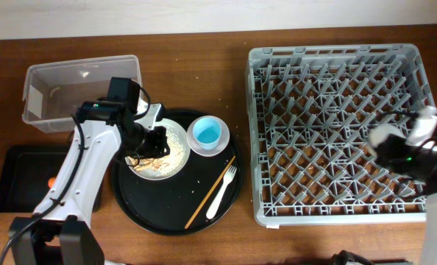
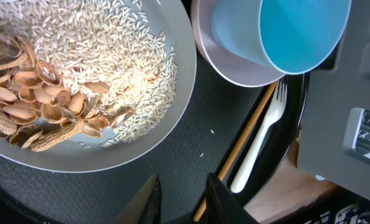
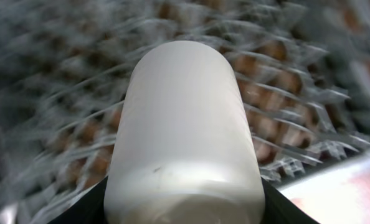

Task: Sort waste into correct bins and load items into the dishwasher rack
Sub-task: 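Place the white cup upside down in the rack with the right gripper, then grasp the blue cup from the pink bowl with the left gripper, then hand the blue cup from the left gripper to the right gripper, then place the blue cup upside down in the rack with the right gripper, then move the right gripper back toward the pink bowl on the tray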

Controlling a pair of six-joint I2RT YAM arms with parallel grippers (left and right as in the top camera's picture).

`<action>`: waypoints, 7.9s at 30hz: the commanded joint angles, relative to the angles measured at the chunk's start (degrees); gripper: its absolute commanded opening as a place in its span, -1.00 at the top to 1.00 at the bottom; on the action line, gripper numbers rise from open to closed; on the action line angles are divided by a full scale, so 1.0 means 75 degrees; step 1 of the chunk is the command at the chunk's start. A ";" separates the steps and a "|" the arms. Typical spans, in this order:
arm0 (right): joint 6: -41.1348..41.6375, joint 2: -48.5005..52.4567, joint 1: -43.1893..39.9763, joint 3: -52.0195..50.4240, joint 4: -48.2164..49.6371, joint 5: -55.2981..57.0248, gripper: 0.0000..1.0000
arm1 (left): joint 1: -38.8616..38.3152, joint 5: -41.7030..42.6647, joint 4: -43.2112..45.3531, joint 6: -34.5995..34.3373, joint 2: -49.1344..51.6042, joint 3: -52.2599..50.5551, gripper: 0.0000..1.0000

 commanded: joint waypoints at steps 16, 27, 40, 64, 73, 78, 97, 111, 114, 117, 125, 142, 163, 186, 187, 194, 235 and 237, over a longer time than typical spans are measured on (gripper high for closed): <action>0.0487 0.2419 -0.2142 0.0181 0.0143 -0.0851 -0.97 | 0.0017 -0.0050 -0.0061 -0.0020 -0.0102 0.0050 0.16; -0.0364 0.2410 -0.1303 0.0181 -0.0749 -0.2751 -0.97 | -0.0592 0.0032 0.0848 -0.0023 -0.0102 0.0050 0.07; -0.0603 0.2410 0.1276 0.0181 -0.0574 -0.2634 -0.84 | -0.1271 -0.0006 0.3010 -0.1384 0.1288 0.0050 0.21; -0.1043 0.2116 0.1262 0.0854 -0.0848 -0.2719 -0.87 | -0.0624 0.1148 0.2722 -0.1507 0.0227 0.0350 0.99; -0.4619 0.1923 0.1816 0.0901 -0.1291 -0.7324 -0.97 | -0.0472 0.8110 0.3698 -0.1495 -0.0189 0.0347 0.99; -0.4954 0.1923 0.3276 0.0901 -0.1142 -0.7356 -0.98 | -0.0924 0.8297 0.3692 -0.1431 -0.0189 0.0347 0.99; -0.4954 0.1920 0.3975 0.0901 -0.0653 -0.9568 -0.90 | -0.1504 0.7230 0.3695 -0.1565 -0.0189 0.0332 0.99; -0.4948 0.1920 0.4360 0.0901 -0.0393 -0.8276 -0.57 | -0.1498 0.7233 0.4377 -0.2247 -0.0189 0.0335 0.99; -0.4948 0.1920 0.4360 0.0901 -0.0364 -0.8195 -0.53 | -0.1498 0.7230 0.4374 -0.2247 -0.0189 0.0335 0.99; -0.4948 0.1920 0.4360 0.0901 -0.0367 -0.8046 -0.40 | -0.1498 0.7230 0.4377 -0.2247 -0.0189 0.0335 0.99; -0.4948 0.1920 0.4360 0.0915 -0.0367 -0.7898 -0.26 | -0.1498 0.7067 0.4363 -0.2244 -0.0189 0.0335 0.73; -0.1434 0.1915 0.3264 0.1932 -0.1550 0.0140 -0.13 | -0.1489 0.1040 0.1475 -0.1947 -0.0189 0.0332 0.45; -0.0510 0.4610 -0.0198 0.1929 -0.1390 0.0256 -0.50 | -0.1489 0.1023 0.1475 -0.1950 -0.0189 0.0332 0.45; -0.0321 0.4785 -0.0189 0.1874 -0.0682 -0.0985 -0.69 | -0.1492 0.0997 0.1478 -0.1950 -0.0189 0.0332 0.46; -0.0321 0.4785 -0.0189 0.1874 -0.0641 -0.0982 -0.69 | -0.1489 0.0997 0.1475 -0.1950 -0.0189 0.0332 0.46; -0.0315 0.4747 -0.0189 0.2043 -0.0906 -0.1046 -0.72 | -0.1492 0.0994 0.1475 -0.1950 -0.0189 0.0332 0.46; -0.0020 0.4103 0.0653 0.1428 -0.0370 0.0664 -0.77 | -0.1518 0.0938 0.1422 -0.1953 -0.0189 0.0332 0.46; 0.0140 0.4103 0.0647 0.1591 -0.0370 0.0886 -0.79 | -0.1518 0.0938 0.1422 -0.1953 -0.0189 0.0332 0.46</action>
